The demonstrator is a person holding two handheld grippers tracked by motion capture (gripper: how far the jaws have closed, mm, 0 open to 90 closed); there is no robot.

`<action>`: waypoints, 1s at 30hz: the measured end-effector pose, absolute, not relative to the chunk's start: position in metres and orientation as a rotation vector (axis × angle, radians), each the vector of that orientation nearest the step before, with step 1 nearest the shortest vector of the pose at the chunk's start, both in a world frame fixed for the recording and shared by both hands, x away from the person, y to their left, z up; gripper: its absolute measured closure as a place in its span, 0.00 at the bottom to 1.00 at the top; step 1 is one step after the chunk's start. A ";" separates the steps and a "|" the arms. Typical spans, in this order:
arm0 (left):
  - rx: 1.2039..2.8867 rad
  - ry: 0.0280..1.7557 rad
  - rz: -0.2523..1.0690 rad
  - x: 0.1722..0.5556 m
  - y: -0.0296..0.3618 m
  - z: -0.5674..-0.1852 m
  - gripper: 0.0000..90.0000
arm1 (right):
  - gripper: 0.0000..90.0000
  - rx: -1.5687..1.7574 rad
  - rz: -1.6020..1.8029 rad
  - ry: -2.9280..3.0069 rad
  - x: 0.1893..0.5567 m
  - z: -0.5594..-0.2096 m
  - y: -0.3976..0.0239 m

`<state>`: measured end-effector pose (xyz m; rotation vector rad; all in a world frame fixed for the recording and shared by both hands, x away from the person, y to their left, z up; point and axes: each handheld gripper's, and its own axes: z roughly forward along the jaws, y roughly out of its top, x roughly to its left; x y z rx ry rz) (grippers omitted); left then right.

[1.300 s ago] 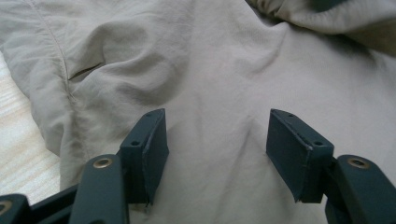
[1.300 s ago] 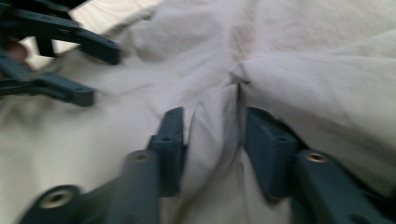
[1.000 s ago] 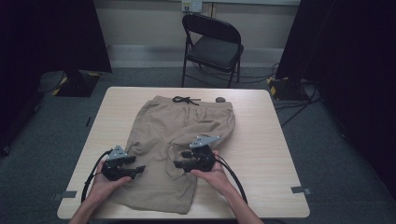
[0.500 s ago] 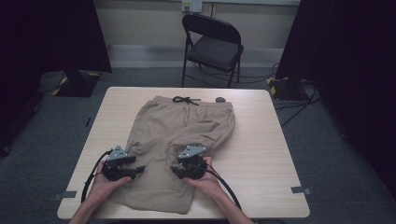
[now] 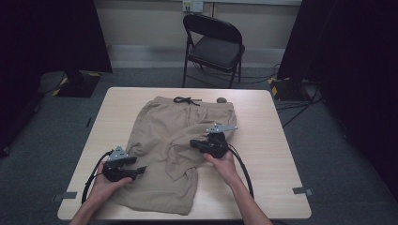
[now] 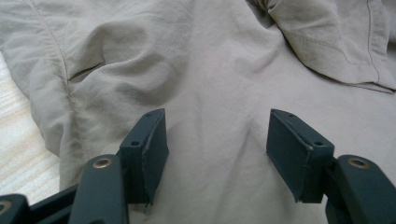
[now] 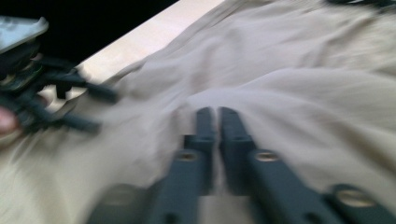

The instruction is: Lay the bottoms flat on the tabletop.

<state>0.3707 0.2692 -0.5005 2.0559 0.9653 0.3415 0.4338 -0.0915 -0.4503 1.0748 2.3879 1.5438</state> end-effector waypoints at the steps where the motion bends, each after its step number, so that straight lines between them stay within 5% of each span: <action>1: 2.056 0.966 0.342 0.371 0.269 -0.500 0.42 | 0.82 1.049 1.524 2.411 0.430 -0.452 -0.088; 8: 2.059 0.965 0.344 0.370 0.269 -0.500 0.42 | 0.52 0.925 1.407 2.592 0.407 -0.483 -0.042; 13: 2.055 0.967 0.339 0.371 0.269 -0.500 0.42 | 0.45 0.928 1.346 2.564 0.411 -0.491 -0.024; 16: 2.059 0.962 0.339 0.371 0.269 -0.500 0.42 | 0.53 0.915 1.274 2.537 0.413 -0.498 -0.015; 18: 2.060 0.963 0.343 0.370 0.269 -0.500 0.42 | 0.80 0.941 1.272 2.501 0.415 -0.500 -0.015; 20: 2.061 0.964 0.345 0.370 0.269 -0.500 0.42 | 0.96 0.973 1.295 2.504 0.418 -0.499 -0.019; 30: 2.059 0.962 0.340 0.371 0.269 -0.500 0.42 | 1.00 1.036 1.513 2.364 0.433 -0.459 -0.067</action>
